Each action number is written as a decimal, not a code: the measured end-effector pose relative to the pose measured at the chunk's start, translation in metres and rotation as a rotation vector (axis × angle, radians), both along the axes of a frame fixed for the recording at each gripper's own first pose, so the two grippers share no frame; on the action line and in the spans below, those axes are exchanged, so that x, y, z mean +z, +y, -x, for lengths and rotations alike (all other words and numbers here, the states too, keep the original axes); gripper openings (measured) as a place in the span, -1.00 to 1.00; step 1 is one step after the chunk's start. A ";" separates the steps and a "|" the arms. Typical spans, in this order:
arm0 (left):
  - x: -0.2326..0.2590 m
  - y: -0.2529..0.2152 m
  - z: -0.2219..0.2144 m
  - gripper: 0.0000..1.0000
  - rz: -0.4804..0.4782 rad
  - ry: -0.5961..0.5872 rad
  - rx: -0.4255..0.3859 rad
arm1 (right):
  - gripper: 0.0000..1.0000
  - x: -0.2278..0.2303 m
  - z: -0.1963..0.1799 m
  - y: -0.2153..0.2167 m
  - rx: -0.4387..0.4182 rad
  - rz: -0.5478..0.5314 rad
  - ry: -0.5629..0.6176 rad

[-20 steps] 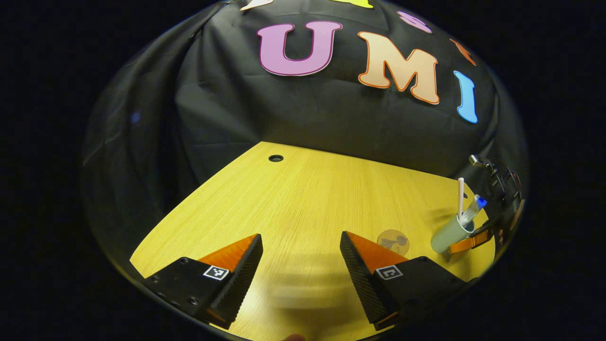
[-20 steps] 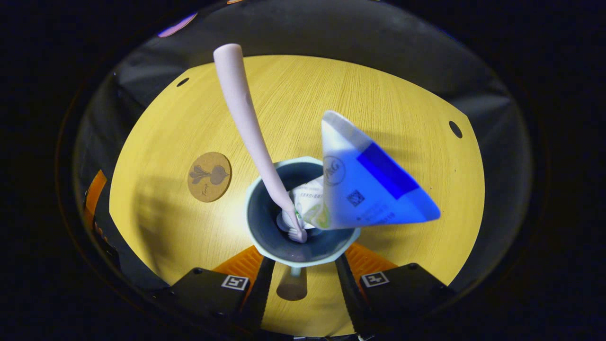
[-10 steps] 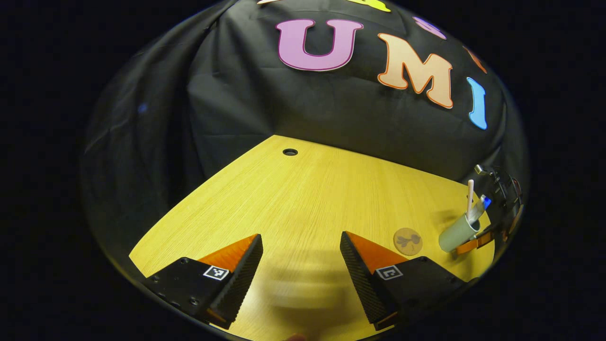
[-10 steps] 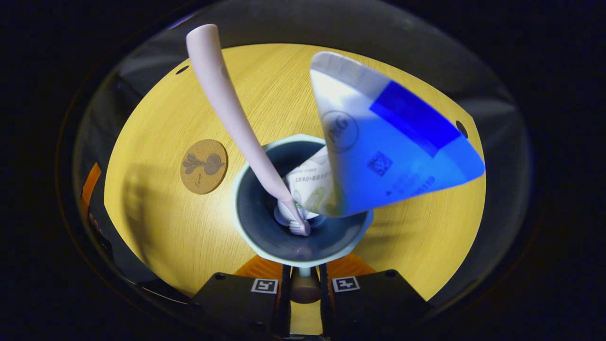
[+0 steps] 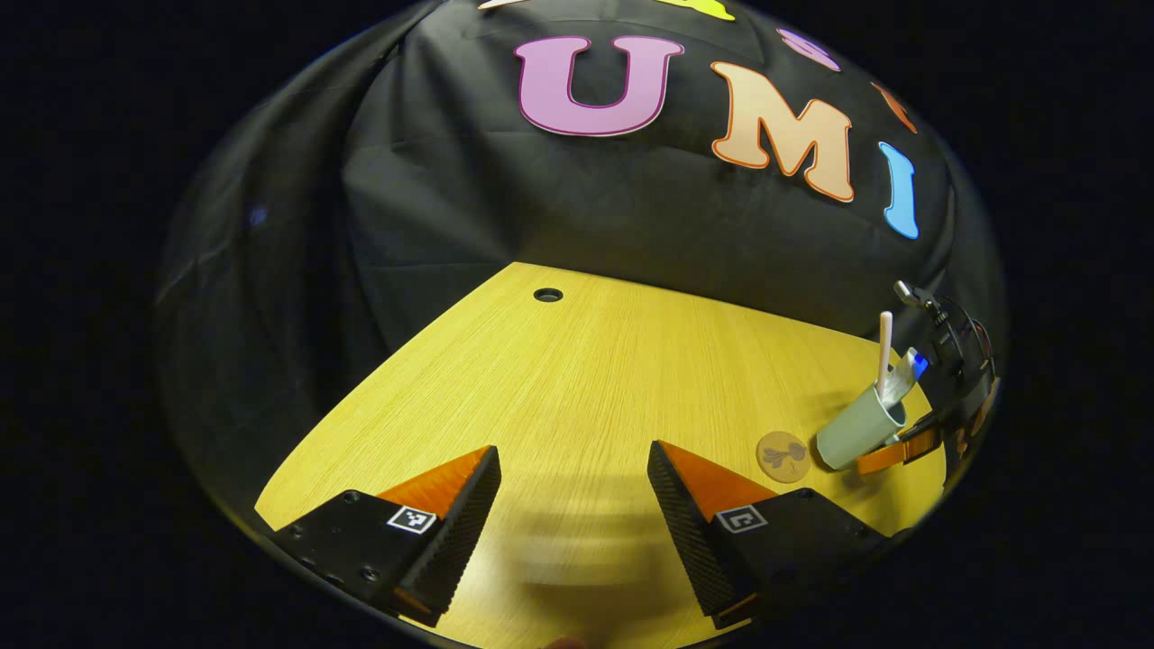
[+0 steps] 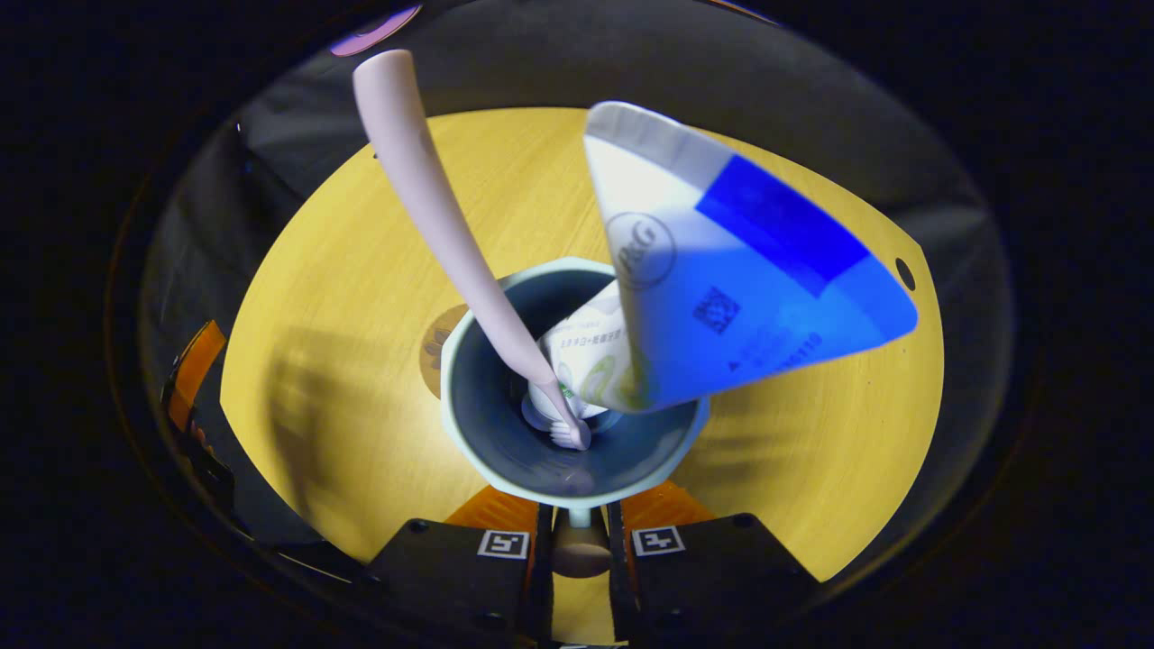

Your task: Put the toothbrush and toothpaste on the desktop into the cup, then pick up the cup and place it on the coaster on the desktop.

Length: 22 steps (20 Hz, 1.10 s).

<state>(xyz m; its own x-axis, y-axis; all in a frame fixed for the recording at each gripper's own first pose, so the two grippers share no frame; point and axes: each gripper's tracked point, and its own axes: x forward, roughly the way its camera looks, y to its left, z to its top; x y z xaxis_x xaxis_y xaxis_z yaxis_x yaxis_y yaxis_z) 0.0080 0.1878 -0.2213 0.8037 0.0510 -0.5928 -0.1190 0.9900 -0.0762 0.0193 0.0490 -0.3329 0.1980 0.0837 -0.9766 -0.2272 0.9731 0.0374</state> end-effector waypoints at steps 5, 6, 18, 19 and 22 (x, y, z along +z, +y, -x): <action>-0.003 0.015 -0.002 0.92 0.006 0.007 -0.002 | -0.53 -0.021 0.008 -0.016 0.032 -0.025 -0.002; -0.003 0.018 -0.002 0.92 0.006 0.007 -0.001 | -0.46 -0.020 0.008 -0.015 0.041 -0.022 0.002; 0.010 0.004 -0.010 0.91 0.009 -0.043 -0.089 | 0.59 -0.007 0.029 -0.001 0.086 -0.047 0.028; 0.015 -0.002 -0.011 0.91 0.007 -0.050 -0.099 | 1.00 -0.004 0.035 0.000 0.082 -0.074 0.030; 0.023 -0.044 -0.013 0.91 0.008 -0.070 -0.148 | 0.93 0.017 0.043 -0.016 0.074 -0.127 -0.034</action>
<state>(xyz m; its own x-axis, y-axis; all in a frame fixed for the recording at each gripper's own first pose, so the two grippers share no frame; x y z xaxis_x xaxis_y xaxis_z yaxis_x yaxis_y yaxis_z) 0.0212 0.1434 -0.1986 0.8412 -0.0758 -0.5354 0.0341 0.9956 -0.0874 -0.0241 0.0332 -0.3163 0.2192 0.2219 -0.9501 -0.3010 0.9417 0.1504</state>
